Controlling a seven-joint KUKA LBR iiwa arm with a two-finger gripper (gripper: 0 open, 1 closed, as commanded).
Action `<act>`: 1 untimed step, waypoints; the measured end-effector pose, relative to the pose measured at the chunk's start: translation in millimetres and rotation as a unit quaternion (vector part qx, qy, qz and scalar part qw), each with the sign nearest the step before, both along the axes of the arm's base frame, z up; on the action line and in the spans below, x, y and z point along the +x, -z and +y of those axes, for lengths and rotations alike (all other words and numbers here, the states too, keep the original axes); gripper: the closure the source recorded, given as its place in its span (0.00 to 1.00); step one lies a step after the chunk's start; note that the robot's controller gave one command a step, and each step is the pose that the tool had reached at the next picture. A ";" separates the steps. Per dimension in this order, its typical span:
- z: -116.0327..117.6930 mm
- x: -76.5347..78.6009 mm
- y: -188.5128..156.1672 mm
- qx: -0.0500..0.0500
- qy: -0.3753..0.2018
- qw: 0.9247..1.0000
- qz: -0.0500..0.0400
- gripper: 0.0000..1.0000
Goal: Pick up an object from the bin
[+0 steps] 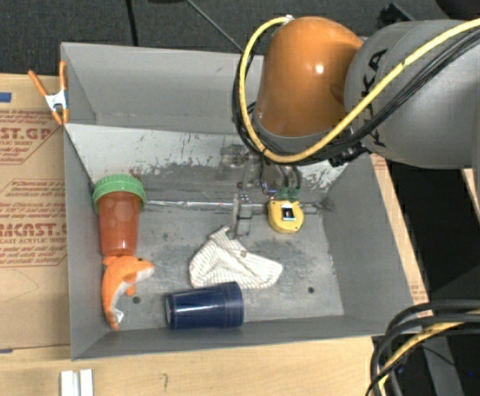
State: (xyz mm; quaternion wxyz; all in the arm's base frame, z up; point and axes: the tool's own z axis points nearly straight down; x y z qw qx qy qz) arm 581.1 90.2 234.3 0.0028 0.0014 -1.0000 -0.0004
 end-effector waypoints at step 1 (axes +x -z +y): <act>-0.4 1.3 -5.0 0.001 0.001 1.000 -0.004 0.00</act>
Offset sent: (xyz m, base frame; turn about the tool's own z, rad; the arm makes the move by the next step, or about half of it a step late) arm -0.0345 -0.0299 -0.0857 -0.1158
